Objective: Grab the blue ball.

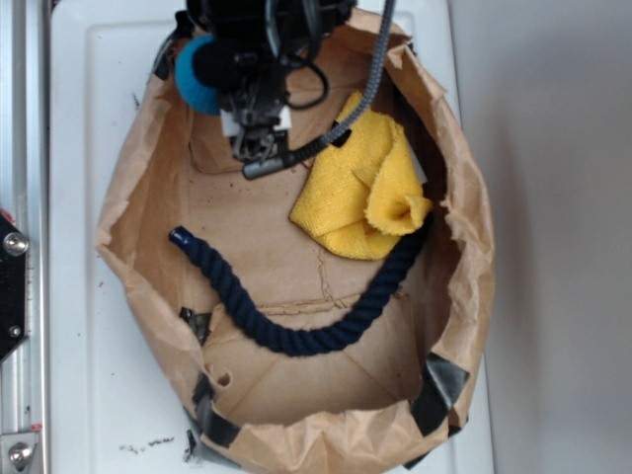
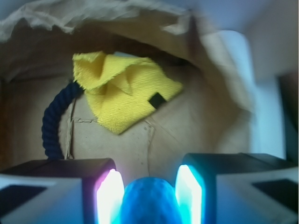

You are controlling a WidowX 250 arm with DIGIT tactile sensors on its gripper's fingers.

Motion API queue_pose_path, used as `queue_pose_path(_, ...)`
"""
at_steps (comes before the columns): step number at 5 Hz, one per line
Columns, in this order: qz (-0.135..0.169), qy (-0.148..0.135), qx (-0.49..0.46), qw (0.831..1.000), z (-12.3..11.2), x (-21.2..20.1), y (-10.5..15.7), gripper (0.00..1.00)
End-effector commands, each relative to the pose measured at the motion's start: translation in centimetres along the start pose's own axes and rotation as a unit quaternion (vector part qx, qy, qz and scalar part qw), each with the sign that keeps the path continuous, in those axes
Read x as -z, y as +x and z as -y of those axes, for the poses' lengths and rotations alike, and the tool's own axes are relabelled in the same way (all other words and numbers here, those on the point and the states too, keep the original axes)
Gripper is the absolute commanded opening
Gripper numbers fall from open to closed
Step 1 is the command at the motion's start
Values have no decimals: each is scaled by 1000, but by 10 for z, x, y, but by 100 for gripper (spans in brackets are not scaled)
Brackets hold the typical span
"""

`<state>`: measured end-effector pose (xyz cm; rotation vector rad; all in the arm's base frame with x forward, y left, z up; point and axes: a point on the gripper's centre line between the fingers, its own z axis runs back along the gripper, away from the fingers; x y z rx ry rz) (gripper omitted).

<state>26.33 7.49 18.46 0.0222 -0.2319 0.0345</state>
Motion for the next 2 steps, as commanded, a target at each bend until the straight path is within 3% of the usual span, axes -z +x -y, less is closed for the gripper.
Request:
queue_pose_path(1, 46, 7, 15, 999, 18, -45, 18, 0)
queue_pose_path(2, 42, 34, 25, 998, 21, -33, 19, 90)
